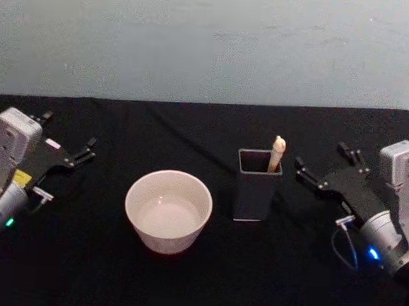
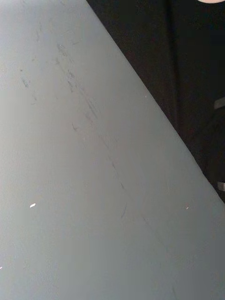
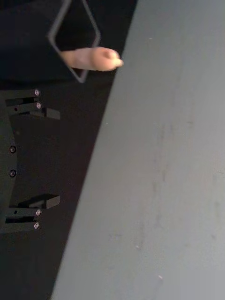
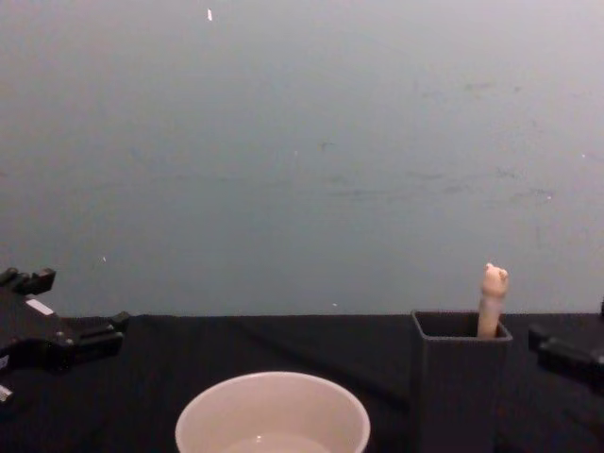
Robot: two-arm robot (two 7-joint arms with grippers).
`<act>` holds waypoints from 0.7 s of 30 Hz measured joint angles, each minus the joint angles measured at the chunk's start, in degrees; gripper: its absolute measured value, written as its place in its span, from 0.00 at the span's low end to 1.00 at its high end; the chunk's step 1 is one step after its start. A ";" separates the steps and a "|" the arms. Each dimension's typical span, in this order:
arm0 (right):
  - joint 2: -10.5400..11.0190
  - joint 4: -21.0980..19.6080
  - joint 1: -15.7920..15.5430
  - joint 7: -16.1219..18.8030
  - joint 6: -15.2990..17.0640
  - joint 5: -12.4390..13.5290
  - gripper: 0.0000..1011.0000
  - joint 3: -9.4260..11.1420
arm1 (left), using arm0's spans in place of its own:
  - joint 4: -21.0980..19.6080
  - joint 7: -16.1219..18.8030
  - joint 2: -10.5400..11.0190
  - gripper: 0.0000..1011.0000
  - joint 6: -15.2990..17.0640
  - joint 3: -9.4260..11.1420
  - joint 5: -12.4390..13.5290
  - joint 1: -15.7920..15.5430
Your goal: Pick up the stirring spoon with one hand, stir inside the cup, then place it back in its original position.
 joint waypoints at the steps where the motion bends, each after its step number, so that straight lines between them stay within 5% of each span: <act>1: -0.08 0.18 -0.01 0.07 0.09 -0.14 0.99 -0.04 | 0.00 0.00 0.00 0.99 0.00 0.00 0.00 0.00; 21: -0.92 2.05 0.32 0.18 0.47 -1.60 0.99 -0.12 | 0.00 0.00 0.00 0.99 0.00 0.00 0.00 0.00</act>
